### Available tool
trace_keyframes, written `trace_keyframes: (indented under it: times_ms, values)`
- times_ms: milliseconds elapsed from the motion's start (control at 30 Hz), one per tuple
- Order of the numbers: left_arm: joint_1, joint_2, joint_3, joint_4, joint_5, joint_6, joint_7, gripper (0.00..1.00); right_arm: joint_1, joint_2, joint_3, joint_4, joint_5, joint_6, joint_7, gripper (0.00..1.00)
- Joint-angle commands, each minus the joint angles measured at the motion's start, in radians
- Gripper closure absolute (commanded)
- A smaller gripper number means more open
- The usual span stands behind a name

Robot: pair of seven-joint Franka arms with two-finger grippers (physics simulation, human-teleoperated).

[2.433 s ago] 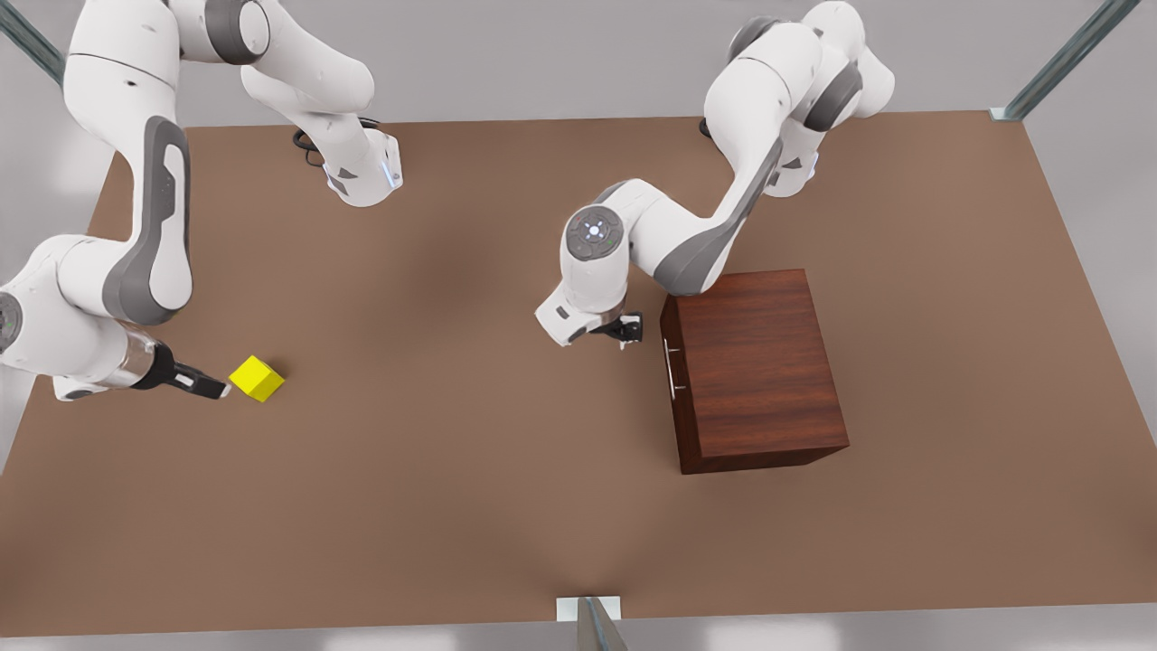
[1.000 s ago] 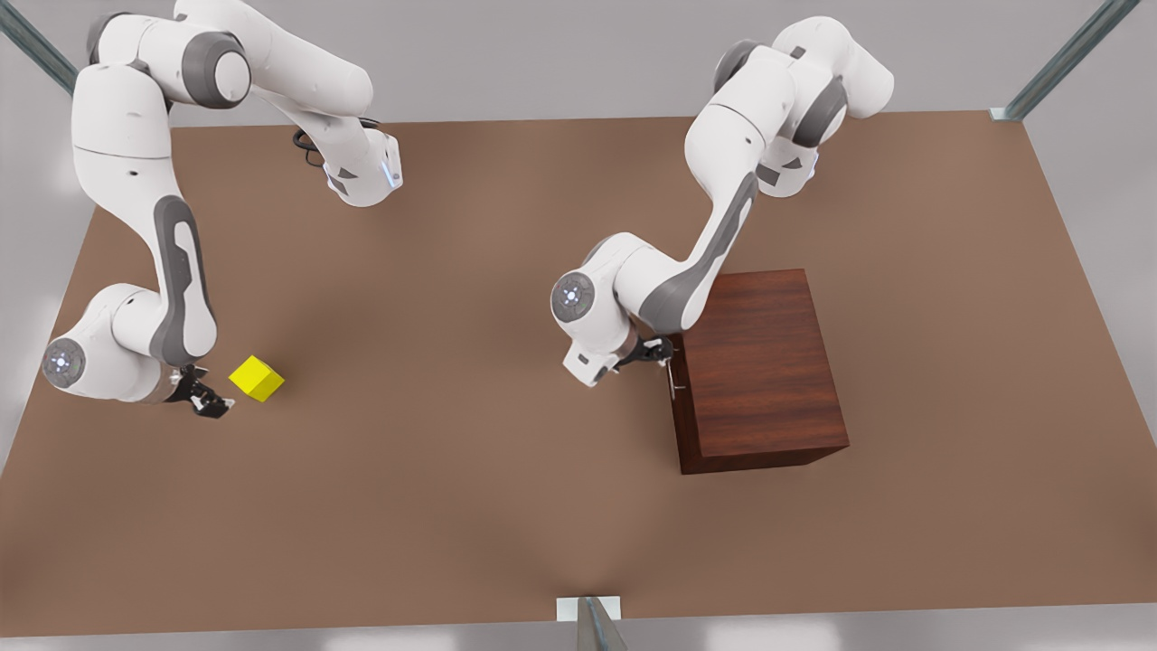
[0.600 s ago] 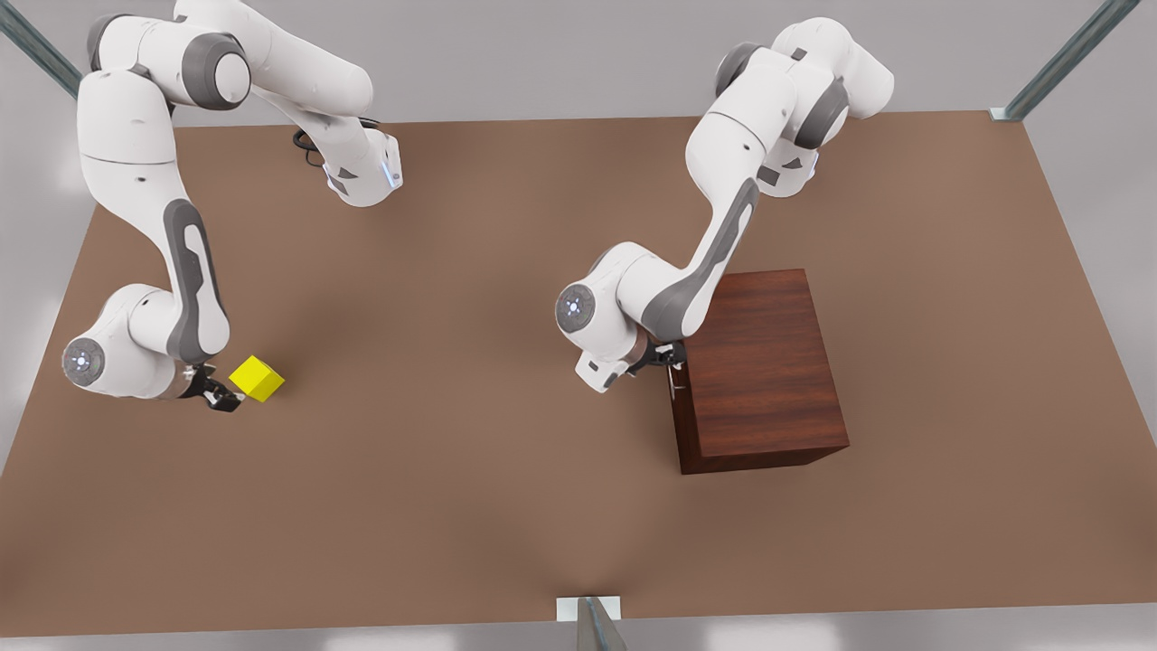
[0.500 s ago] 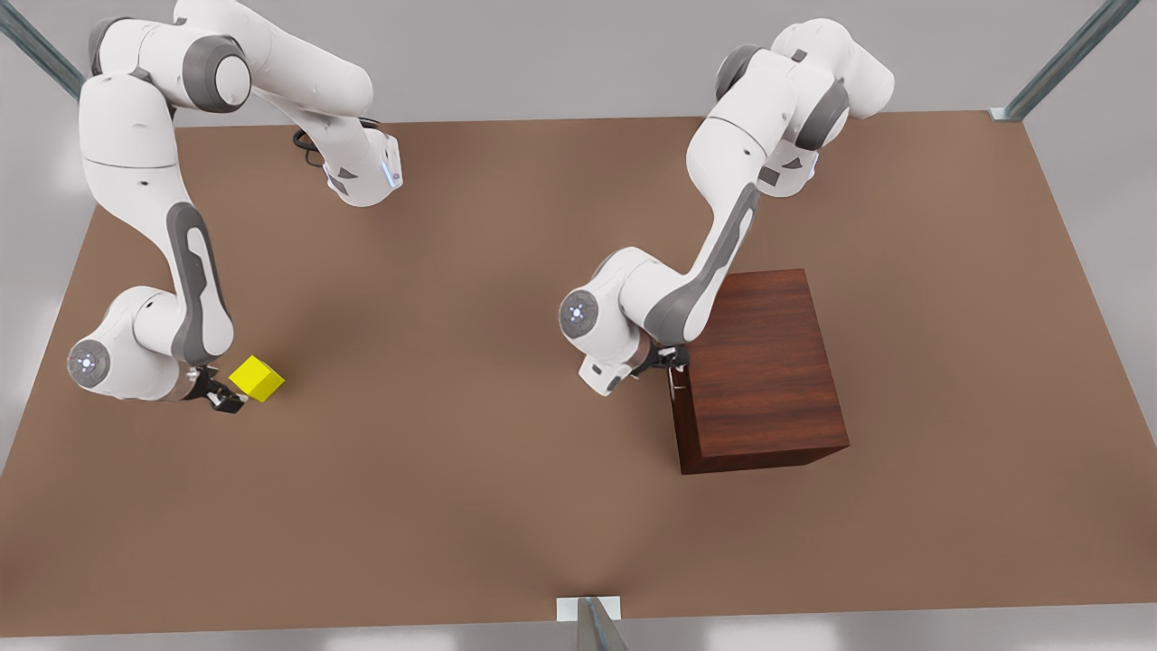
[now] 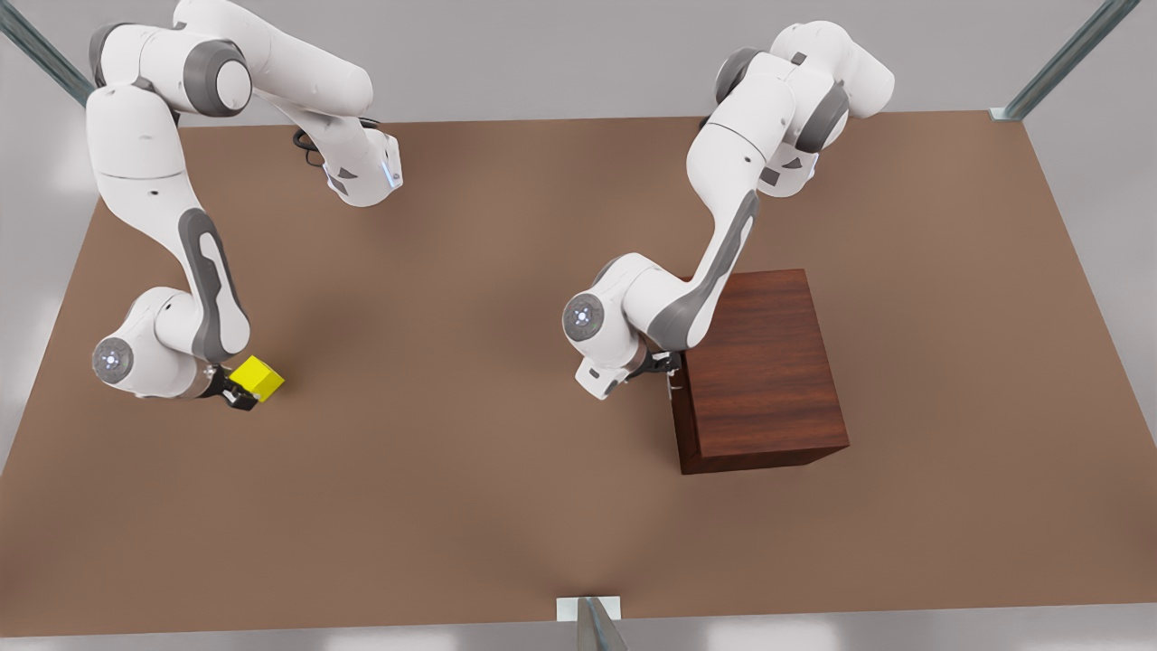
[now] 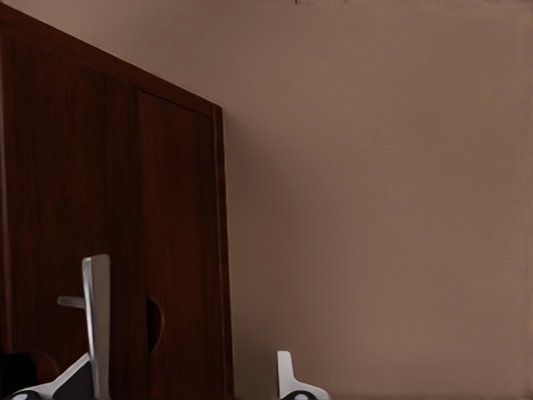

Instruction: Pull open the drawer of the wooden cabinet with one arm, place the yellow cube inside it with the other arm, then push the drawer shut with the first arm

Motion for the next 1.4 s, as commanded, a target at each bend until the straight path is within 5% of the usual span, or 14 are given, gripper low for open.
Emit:
trace_keyframes:
  times_ms: [0, 300, 633, 1367]
  values:
    - [0.001, -0.002, 0.000, 0.004, -0.022, 0.011, -0.024, 0.00, -0.001, 0.012, 0.000, 0.000, 0.001, 0.051, -0.024, 0.00]
    - [0.001, -0.003, 0.000, 0.011, -0.074, 0.043, -0.076, 0.00, -0.008, 0.024, 0.000, 0.000, 0.009, 0.063, -0.032, 0.04]
    - [0.001, -0.002, 0.000, 0.013, -0.126, 0.089, -0.098, 0.00, -0.002, 0.024, 0.000, 0.003, 0.011, 0.052, -0.023, 0.37]
    - [-0.009, 0.012, -0.005, 0.033, -0.125, 0.171, -0.173, 0.00, 0.001, -0.088, 0.060, 0.109, 0.142, -0.284, 0.071, 0.39]
